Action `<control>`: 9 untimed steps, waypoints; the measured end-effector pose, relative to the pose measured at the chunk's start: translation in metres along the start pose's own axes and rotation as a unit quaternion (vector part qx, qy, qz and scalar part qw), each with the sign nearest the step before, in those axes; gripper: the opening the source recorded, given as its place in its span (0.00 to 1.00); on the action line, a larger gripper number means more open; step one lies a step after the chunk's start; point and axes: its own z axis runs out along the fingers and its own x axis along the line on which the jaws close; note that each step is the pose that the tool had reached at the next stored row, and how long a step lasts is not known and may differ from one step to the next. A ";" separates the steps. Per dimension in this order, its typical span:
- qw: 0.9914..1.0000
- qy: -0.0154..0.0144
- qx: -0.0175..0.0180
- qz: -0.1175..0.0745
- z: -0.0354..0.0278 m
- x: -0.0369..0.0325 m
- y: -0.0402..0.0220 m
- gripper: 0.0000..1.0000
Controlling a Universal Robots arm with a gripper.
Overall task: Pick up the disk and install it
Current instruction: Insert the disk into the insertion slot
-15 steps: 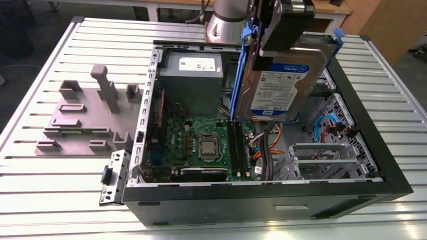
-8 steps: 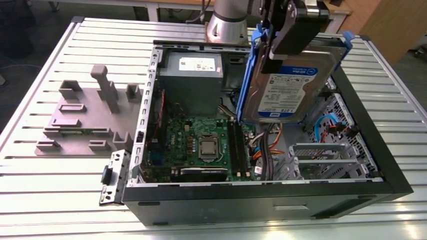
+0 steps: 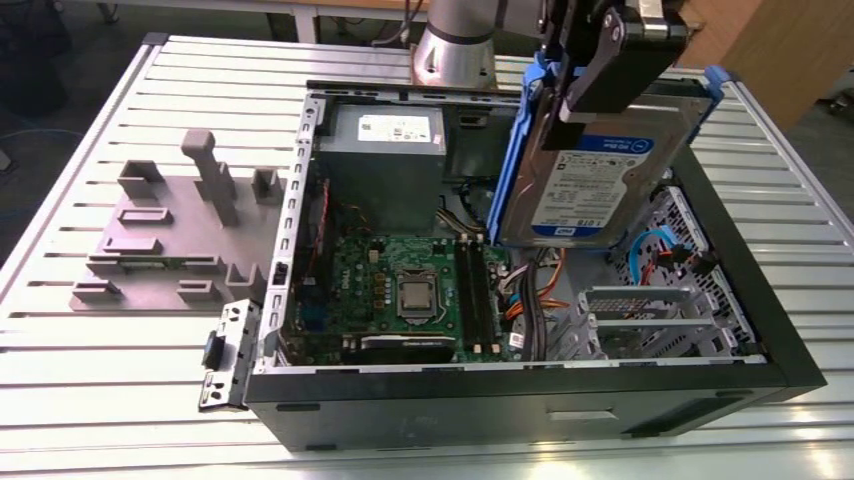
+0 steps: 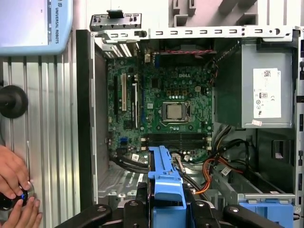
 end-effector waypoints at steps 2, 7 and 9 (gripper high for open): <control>1.000 0.000 0.000 0.000 0.0005 0.0011 -0.0014 0.36; 1.000 0.000 0.000 0.000 0.0015 0.0074 -0.0037 0.36; 1.000 0.000 0.000 0.000 0.0020 0.0110 -0.0045 0.36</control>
